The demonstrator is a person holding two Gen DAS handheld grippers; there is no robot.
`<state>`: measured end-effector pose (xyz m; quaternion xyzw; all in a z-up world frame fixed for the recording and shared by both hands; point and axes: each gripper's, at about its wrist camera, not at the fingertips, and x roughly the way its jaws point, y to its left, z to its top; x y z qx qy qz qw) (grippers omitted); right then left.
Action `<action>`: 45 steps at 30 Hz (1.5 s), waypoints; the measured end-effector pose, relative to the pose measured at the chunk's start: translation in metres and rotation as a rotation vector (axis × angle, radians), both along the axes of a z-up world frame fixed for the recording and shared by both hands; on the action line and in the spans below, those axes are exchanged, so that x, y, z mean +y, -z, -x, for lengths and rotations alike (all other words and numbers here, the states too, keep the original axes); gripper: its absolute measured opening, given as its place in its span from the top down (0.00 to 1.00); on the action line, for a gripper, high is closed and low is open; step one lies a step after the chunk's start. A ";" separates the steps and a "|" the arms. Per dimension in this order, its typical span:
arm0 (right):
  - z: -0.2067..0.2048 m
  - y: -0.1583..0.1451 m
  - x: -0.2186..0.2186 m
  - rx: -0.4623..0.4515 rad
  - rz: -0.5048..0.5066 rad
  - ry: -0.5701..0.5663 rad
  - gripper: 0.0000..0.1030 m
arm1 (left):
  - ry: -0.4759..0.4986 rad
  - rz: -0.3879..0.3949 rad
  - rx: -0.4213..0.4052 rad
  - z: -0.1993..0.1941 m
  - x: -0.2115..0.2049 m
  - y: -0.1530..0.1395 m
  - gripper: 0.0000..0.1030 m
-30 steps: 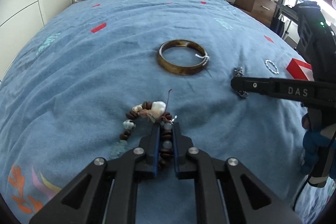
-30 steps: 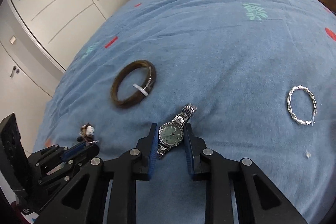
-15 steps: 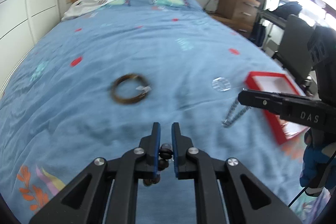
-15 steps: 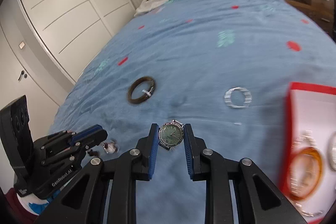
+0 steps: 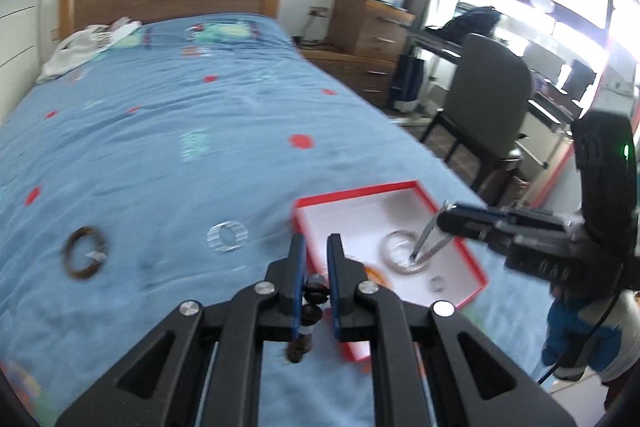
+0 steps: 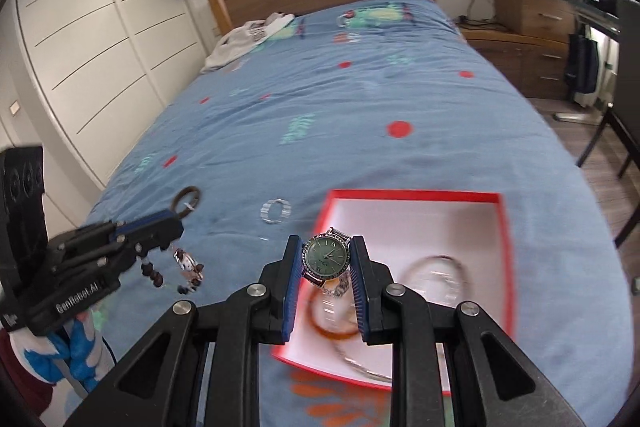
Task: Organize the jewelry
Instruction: 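Carry the beaded bracelet in the left tool over the box while the right tool carries the watch, then open the left tool to drop the bracelet in the box while the right tool releases the watch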
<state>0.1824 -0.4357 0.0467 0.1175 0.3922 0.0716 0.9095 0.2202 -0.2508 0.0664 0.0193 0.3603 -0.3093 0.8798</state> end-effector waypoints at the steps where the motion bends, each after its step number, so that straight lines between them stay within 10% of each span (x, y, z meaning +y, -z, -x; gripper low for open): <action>1: 0.004 0.003 -0.012 0.008 0.000 0.008 0.77 | 0.011 0.005 0.004 -0.001 -0.010 0.000 0.90; 14: 0.012 0.078 -0.075 0.145 -0.015 -0.051 0.77 | 0.085 -0.073 0.095 -0.042 -0.117 0.067 0.90; 27: 0.002 0.112 -0.067 0.229 0.128 -0.274 0.77 | 0.053 -0.150 0.167 -0.069 -0.122 0.128 0.90; 45: -0.001 0.110 -0.062 0.255 0.180 -0.319 0.74 | 0.035 -0.132 0.231 -0.080 -0.108 0.129 0.74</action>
